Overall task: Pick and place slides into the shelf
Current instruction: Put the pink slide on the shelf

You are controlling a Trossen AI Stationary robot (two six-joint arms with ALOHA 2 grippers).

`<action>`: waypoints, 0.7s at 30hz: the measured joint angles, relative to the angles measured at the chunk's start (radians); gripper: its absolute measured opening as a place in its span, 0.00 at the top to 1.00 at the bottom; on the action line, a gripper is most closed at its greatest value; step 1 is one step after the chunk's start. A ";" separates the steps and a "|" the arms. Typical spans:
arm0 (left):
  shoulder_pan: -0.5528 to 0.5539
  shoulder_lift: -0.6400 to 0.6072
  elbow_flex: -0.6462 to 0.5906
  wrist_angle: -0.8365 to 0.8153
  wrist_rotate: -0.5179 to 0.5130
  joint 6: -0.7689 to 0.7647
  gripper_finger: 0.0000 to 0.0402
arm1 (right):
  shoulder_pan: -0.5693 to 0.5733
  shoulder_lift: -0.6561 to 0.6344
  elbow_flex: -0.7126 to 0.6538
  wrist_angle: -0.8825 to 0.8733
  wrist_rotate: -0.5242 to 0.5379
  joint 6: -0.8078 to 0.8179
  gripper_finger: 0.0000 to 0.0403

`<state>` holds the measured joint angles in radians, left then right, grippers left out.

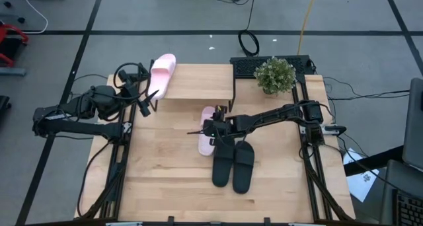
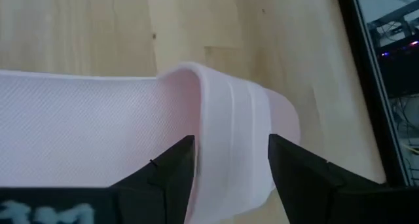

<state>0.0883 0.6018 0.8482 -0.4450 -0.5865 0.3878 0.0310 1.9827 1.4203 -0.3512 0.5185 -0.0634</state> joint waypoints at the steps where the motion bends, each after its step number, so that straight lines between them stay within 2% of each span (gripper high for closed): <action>1: 0.000 0.000 0.000 0.000 0.000 0.000 0.32 | -0.004 0.000 -0.007 0.004 0.000 0.002 0.55; 13: 0.000 0.000 0.000 0.000 0.000 0.000 0.32 | -0.024 0.000 -0.072 0.053 0.031 0.066 0.56; 17: 0.000 0.000 0.000 0.000 0.000 -0.004 0.32 | -0.038 0.000 -0.098 0.058 0.030 0.101 0.63; 21: 0.000 0.000 0.000 0.000 0.000 -0.006 0.32 | -0.045 -0.002 -0.126 0.085 0.030 0.134 0.75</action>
<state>0.0882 0.6018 0.8482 -0.4450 -0.5865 0.3820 -0.0139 1.9812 1.2943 -0.2666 0.5488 0.0710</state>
